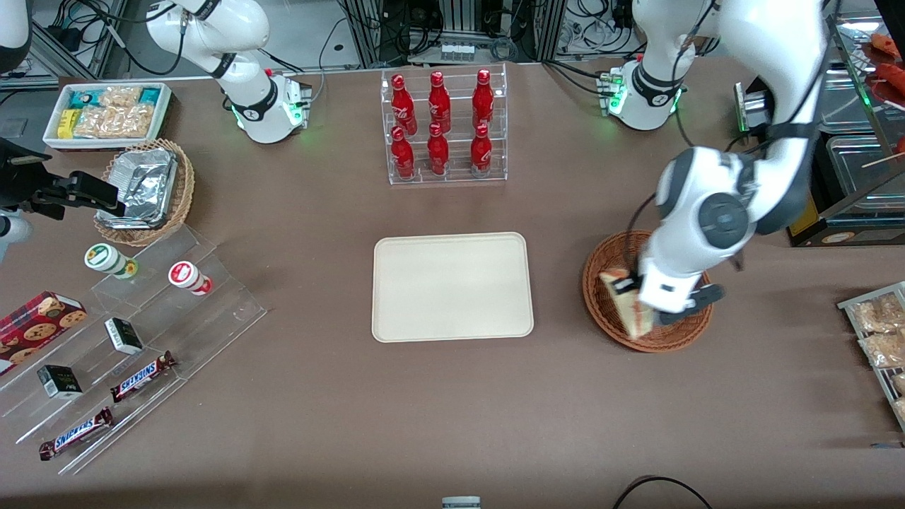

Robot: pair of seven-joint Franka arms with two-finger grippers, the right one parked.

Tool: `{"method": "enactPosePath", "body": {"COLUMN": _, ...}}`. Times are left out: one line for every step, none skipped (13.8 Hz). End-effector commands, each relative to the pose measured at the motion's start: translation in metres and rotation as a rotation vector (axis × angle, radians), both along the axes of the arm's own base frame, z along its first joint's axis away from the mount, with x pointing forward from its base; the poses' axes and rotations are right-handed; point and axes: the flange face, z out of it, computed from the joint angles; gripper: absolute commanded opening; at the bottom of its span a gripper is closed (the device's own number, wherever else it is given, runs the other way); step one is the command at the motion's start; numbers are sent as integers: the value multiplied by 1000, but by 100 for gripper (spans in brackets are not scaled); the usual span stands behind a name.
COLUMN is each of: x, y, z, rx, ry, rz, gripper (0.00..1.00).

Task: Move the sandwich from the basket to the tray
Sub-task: 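Close the left gripper on the wrapped sandwich and lift it from the basket, then carry the sandwich with the left gripper over the cream tray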

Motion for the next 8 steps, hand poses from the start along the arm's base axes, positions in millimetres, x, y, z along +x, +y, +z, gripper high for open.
{"method": "enactPosePath", "body": {"x": 18, "y": -65, "z": -20, "rx": 10, "ry": 20, "rz": -86, "gripper": 0}}
{"method": "enactPosePath", "body": {"x": 16, "y": -88, "z": -23, "rx": 4, "ry": 13, "rz": -117, "gripper": 0}}
{"method": "enactPosePath", "body": {"x": 12, "y": -112, "z": -26, "rx": 0, "ry": 7, "rz": -152, "gripper": 0}}
{"method": "enactPosePath", "body": {"x": 7, "y": -131, "z": -30, "rx": -4, "ry": 4, "rz": -178, "gripper": 0}}
{"method": "enactPosePath", "body": {"x": -1, "y": -150, "z": -37, "rx": -6, "ry": 7, "rz": -202, "gripper": 0}}
{"method": "enactPosePath", "body": {"x": -9, "y": -174, "z": -39, "rx": -13, "ry": -5, "rz": -220, "gripper": 0}}
{"method": "enactPosePath", "body": {"x": -14, "y": -195, "z": -44, "rx": -16, "ry": -18, "rz": -212, "gripper": 0}}
{"method": "enactPosePath", "body": {"x": -22, "y": -216, "z": -53, "rx": -17, "ry": -25, "rz": -208, "gripper": 0}}
